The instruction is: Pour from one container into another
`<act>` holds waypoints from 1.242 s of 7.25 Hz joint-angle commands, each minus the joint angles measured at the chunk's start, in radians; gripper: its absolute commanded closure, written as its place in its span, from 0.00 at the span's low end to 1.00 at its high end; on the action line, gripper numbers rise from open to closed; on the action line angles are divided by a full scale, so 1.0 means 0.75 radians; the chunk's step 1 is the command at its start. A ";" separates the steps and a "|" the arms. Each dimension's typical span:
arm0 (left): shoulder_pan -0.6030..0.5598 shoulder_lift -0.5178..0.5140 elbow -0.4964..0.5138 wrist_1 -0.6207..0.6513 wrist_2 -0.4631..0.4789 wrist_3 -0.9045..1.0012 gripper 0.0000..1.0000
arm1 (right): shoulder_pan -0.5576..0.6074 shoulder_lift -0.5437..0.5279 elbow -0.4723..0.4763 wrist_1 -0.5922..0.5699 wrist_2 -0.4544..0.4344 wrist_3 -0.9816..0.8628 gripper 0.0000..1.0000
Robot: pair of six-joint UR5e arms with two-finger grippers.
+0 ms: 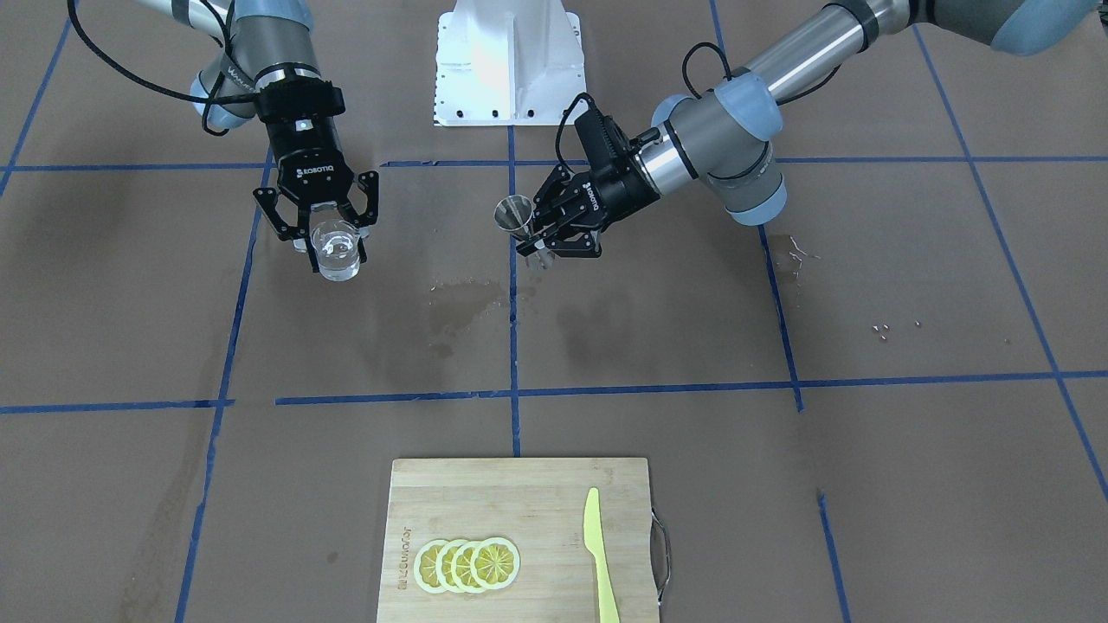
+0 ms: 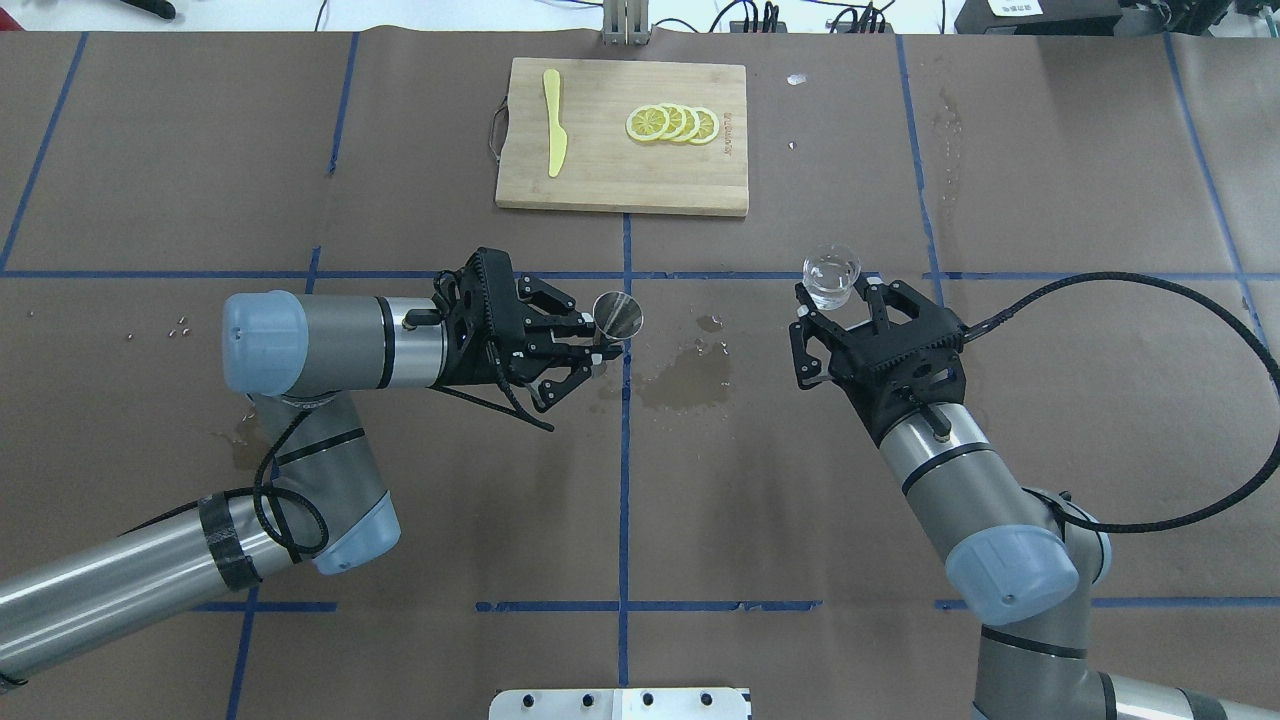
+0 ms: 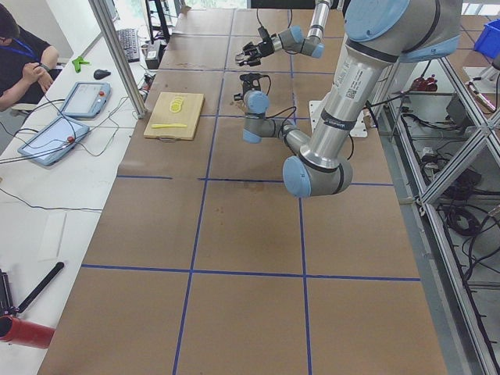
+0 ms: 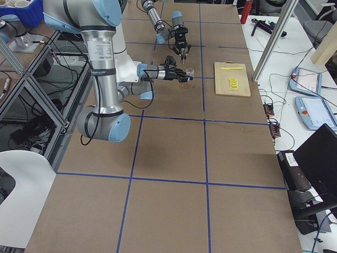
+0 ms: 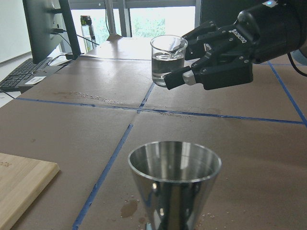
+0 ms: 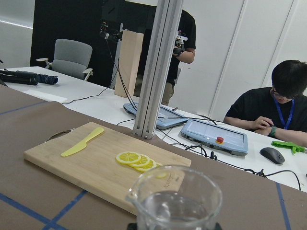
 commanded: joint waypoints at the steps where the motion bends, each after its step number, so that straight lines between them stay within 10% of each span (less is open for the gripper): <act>1: 0.017 -0.001 0.000 0.001 0.024 0.000 1.00 | -0.010 0.113 0.118 -0.319 -0.005 0.005 1.00; 9: 0.036 -0.007 0.008 0.005 0.054 -0.004 1.00 | -0.155 0.302 0.132 -0.760 -0.172 -0.011 1.00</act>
